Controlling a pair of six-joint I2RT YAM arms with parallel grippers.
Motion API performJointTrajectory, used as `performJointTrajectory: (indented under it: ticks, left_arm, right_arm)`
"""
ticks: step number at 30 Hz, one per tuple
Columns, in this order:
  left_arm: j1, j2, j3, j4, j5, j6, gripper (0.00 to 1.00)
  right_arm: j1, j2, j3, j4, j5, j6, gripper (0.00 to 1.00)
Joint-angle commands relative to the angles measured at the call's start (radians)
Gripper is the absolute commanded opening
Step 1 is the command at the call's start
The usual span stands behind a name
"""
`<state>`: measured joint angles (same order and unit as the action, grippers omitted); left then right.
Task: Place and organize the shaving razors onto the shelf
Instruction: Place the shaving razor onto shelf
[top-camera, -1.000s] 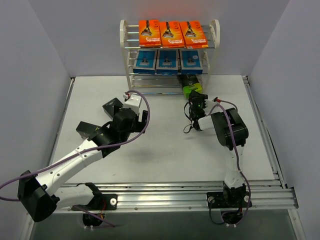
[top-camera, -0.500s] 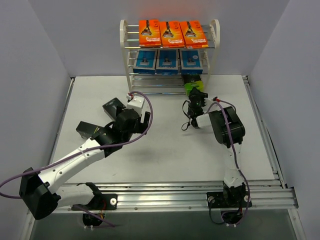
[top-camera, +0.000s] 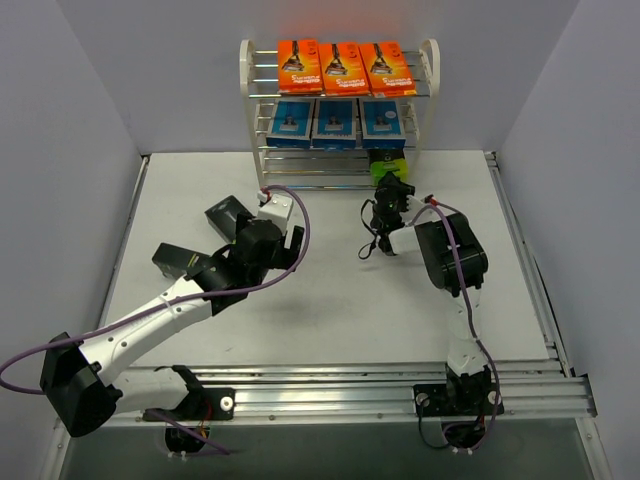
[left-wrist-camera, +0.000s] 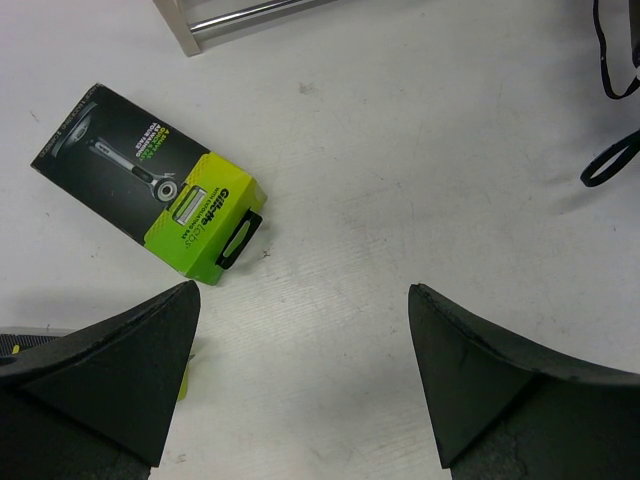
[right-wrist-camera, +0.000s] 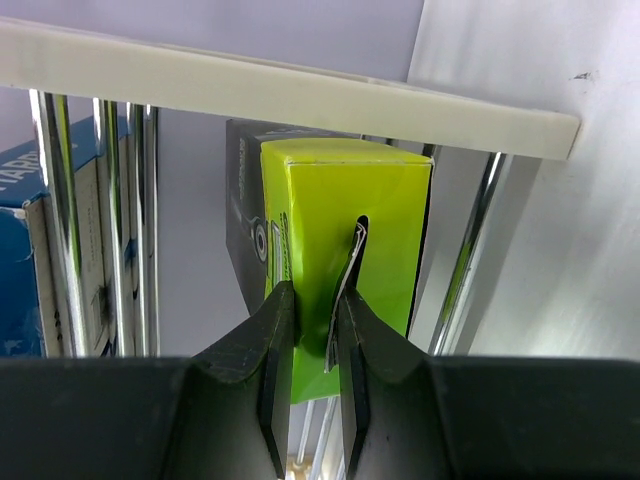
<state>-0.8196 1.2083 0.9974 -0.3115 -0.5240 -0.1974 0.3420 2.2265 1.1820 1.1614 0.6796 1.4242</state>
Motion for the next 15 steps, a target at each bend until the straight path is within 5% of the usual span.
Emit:
performJointTrajectory:
  ticks: [1, 15]
  left_arm:
    - [-0.010, -0.003, 0.023, 0.028, -0.024, 0.009, 0.94]
    - [-0.024, 0.000, 0.023, 0.028, -0.033, 0.015, 0.94]
  right_arm:
    - [0.006, -0.008, 0.056, 0.129, 0.095, 0.053, 0.01]
    - [0.006, 0.045, 0.126, 0.092, 0.083, 0.067, 0.04]
